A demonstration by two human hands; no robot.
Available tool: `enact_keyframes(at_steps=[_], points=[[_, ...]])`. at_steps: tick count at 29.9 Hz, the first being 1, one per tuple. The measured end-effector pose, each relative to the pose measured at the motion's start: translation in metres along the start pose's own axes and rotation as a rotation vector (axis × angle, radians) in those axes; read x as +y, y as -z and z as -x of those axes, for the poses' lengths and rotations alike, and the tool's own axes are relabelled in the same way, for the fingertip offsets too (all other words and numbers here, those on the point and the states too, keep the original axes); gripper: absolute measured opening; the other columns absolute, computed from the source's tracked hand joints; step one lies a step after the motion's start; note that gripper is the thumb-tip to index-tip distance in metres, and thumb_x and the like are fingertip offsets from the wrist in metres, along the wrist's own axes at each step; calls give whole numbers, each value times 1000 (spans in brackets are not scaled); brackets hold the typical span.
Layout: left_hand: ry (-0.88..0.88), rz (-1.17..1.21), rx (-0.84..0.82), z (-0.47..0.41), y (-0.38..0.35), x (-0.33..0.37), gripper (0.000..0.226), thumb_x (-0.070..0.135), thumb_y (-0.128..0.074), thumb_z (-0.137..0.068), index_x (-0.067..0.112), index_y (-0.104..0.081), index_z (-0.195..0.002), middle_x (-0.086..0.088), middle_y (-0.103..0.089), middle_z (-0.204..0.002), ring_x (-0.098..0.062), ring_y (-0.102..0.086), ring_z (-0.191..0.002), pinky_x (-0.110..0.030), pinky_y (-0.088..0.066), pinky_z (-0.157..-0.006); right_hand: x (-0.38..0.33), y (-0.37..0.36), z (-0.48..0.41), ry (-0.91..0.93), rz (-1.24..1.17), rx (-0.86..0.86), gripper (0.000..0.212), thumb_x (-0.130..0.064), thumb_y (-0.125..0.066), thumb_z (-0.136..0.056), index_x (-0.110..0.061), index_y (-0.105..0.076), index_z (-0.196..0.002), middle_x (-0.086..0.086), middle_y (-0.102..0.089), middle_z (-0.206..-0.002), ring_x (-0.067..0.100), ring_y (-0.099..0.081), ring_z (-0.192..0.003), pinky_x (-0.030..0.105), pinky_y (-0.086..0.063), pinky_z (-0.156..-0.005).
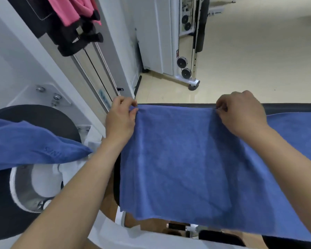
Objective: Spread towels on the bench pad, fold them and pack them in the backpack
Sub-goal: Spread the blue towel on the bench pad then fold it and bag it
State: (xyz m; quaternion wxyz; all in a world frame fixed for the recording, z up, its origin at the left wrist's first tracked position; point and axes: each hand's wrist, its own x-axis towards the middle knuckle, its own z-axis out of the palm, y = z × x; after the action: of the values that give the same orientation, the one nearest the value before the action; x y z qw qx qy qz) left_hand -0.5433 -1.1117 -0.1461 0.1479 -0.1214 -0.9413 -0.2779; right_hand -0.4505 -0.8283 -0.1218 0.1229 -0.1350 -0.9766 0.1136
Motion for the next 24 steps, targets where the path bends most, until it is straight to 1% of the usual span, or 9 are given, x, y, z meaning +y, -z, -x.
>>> enact_keyframes(at_steps=[2,4,7,9,11,13,17,20,24], points=[[43,71,35,19,5,0,24,13,-59,-89,19,-63,-112,0,-53,-116,-15,-54,-91,-24,-42,-81,-3,-5,2,2,36,75,22,-13,-56,-90,-11,-68,-109,14,-61,-104,38,-45,-102,41,-46,-67],[120,128,74,60,11,-1,23,11,-61,-88,21,-64,-109,5,-53,-107,-5,-50,-80,-13,-39,-76,-15,-10,6,51,2,103,28,-8,-57,-87,-8,-66,-114,16,-59,-105,38,-44,-100,42,-47,-66],[211,155,40,135,9,-10,19,10,-65,-89,20,-65,-104,7,-56,-100,9,-50,-81,-2,-35,-74,-56,-18,4,230,-101,44,28,-10,-55,-88,-11,-68,-113,12,-60,-106,35,-47,-96,39,-44,-69],[338,137,55,175,2,-23,21,14,-67,-88,20,-65,-108,9,-56,-99,6,-52,-84,-9,-38,-75,-94,-28,-1,365,-175,-19,28,-14,-54,-91,-13,-67,-115,10,-60,-110,32,-48,-99,39,-46,-75],[476,117,76,199,-2,-31,23,18,-67,-89,22,-63,-111,13,-51,-98,-6,-53,-87,-25,-46,-77,-130,-40,-8,460,-200,-61,29,-19,-51,-93,-13,-65,-118,8,-57,-113,30,-48,-101,39,-46,-79],[557,108,35,213,-4,-33,24,25,-65,-90,26,-61,-114,16,-49,-99,-13,-55,-91,-31,-49,-77,-161,-53,-15,509,-156,-84,28,-21,-49,-94,-12,-61,-119,8,-54,-116,28,-46,-103,37,-44,-75],[616,114,6,220,-5,-35,19,31,-63,-91,32,-58,-109,18,-51,-96,-5,-55,-83,-23,-47,-70,-194,-65,-28,536,52,-146,26,-16,-56,-93,-11,-51,-119,11,-48,-118,29,-46,-104,35,-33,-64],[658,151,19,215,-1,-38,11,27,-63,-92,34,-57,-98,16,-58,-87,0,-57,-75,-19,-46,-66,-206,-63,-35,534,120,-224,25,-11,-57,-92,-7,-50,-116,15,-44,-120,30,-46,-97,36,-34,-65],[675,181,19,213,1,-46,9,23,-65,-90,30,-62,-86,15,-59,-78,-1,-57,-74,-21,-48,-66,-219,-59,-42,562,111,-265,22,-1,-55,-88,-6,-57,-110,17,-49,-115,30,-43,-79,35,-36,-66]])
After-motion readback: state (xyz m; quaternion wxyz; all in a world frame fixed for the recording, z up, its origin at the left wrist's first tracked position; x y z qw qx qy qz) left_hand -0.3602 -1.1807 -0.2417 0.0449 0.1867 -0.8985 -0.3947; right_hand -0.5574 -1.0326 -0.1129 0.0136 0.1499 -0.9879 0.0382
